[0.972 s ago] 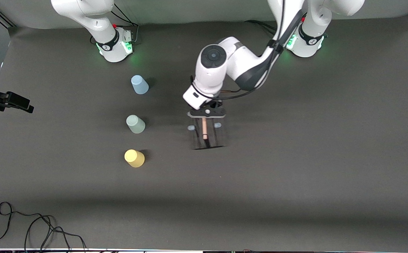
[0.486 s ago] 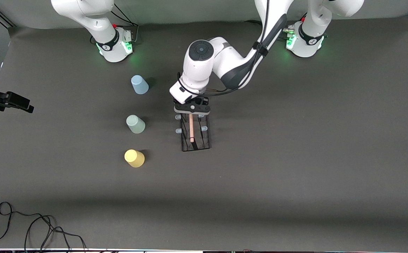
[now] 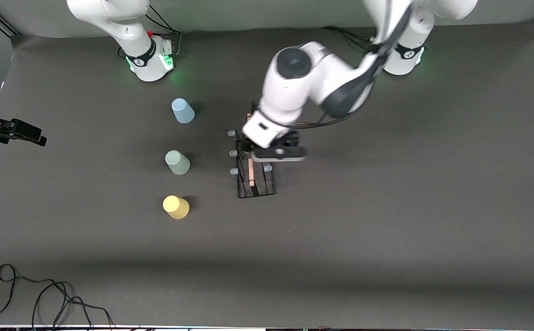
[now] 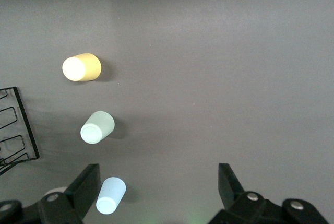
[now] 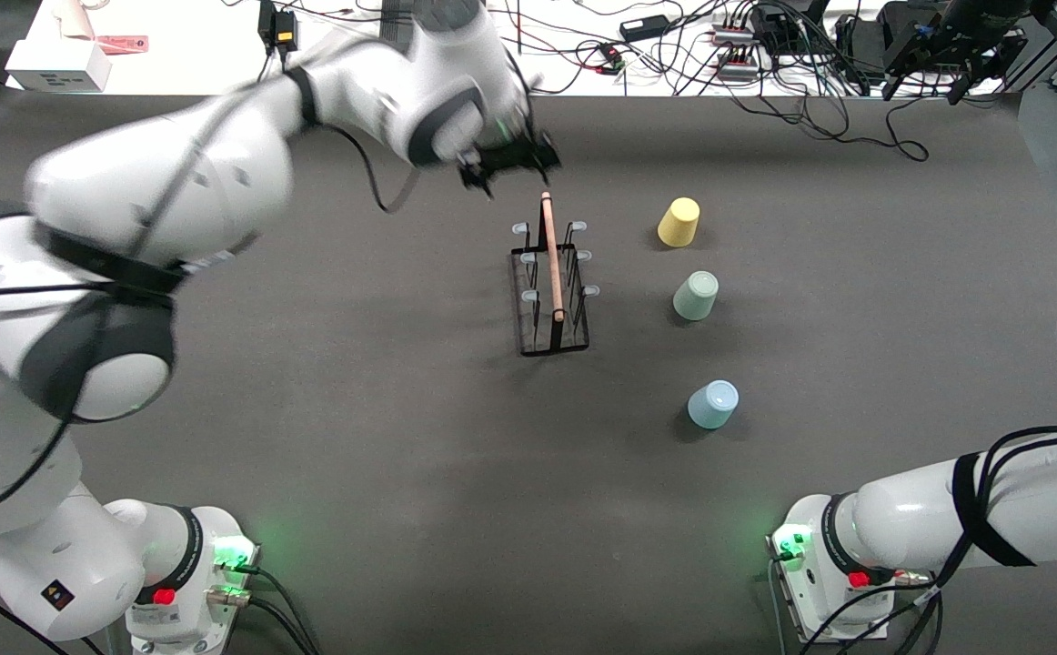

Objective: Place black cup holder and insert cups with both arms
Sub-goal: 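Lower the rack, open the left gripper while the right gripper reaches the cups, then grasp the pale green cup with the right gripper, then carry the green cup with the right gripper over a rack peg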

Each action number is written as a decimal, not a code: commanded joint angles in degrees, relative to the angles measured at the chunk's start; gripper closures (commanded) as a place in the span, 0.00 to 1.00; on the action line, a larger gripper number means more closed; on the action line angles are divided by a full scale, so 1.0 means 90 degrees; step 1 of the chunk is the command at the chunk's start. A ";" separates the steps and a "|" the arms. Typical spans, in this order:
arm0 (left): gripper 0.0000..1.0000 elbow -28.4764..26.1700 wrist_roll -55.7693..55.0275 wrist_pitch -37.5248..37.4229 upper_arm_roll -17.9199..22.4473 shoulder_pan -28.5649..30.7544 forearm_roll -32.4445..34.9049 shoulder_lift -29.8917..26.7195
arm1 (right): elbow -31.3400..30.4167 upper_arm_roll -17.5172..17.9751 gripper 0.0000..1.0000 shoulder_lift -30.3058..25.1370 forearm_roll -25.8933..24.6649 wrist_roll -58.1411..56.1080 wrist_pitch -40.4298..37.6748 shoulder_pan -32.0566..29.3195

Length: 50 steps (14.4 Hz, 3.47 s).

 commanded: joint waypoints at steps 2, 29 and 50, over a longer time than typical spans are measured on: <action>0.02 -0.0445 0.0529 -0.1339 0.0094 0.0819 0.0452 -0.1040 | -0.0488 0.0052 0.00 -0.0347 -0.0050 0.0478 0.0155 0.0291; 0.00 -0.2350 0.4800 -0.2408 0.0935 0.3537 0.0308 -0.3513 | -0.4873 0.0052 0.00 0.0932 0.1043 0.2365 0.6002 0.2304; 0.00 -0.2331 0.4722 -0.2329 0.0916 0.3517 0.0317 -0.3405 | -0.4582 0.0081 1.00 -0.0346 0.1083 0.3611 0.4453 0.2820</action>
